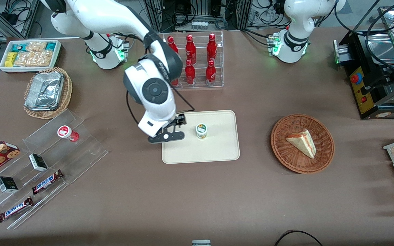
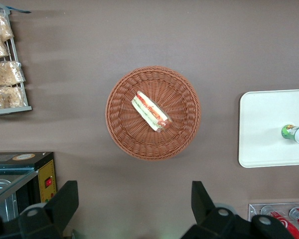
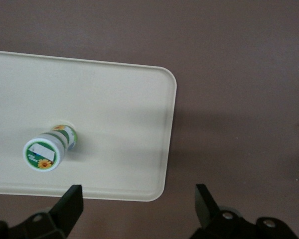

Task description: Place green gum on tray

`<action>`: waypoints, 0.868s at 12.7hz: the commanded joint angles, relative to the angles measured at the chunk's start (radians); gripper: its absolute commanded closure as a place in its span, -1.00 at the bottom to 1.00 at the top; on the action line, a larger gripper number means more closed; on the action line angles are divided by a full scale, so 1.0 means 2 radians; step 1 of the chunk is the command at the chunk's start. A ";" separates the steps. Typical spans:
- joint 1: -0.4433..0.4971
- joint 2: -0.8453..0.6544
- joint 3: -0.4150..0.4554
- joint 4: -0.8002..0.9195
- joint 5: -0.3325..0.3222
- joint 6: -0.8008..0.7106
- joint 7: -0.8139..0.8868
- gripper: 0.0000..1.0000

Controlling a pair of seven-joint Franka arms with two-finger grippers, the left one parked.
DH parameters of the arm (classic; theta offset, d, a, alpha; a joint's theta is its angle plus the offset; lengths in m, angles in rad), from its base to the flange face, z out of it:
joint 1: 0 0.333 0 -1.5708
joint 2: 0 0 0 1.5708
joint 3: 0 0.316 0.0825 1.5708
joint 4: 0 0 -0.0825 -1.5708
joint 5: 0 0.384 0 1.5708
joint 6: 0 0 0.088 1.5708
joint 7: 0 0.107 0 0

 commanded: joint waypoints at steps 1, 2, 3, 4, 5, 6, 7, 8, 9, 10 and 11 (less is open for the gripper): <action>-0.042 -0.039 0.004 -0.014 0.016 -0.038 -0.052 -1.00; -0.060 -0.058 0.003 -0.031 0.023 -0.038 -0.055 -1.00; -0.087 -0.073 0.005 -0.041 0.025 -0.040 -0.056 -1.00; -0.106 -0.083 0.006 -0.044 0.025 -0.043 -0.057 -1.00; -0.129 -0.091 0.007 -0.049 0.024 -0.048 -0.062 -1.00; -0.150 -0.097 0.008 -0.050 0.024 -0.049 -0.073 -1.00; -0.173 -0.102 0.008 -0.050 0.024 -0.049 -0.098 -1.00; -0.187 -0.107 0.008 -0.051 0.020 -0.050 -0.121 -1.00; -0.209 -0.112 0.008 -0.053 0.019 -0.050 -0.149 -1.00; -0.229 -0.121 0.009 -0.055 0.021 -0.051 -0.173 -1.00; -0.252 -0.134 0.012 -0.064 0.021 -0.053 -0.193 -1.00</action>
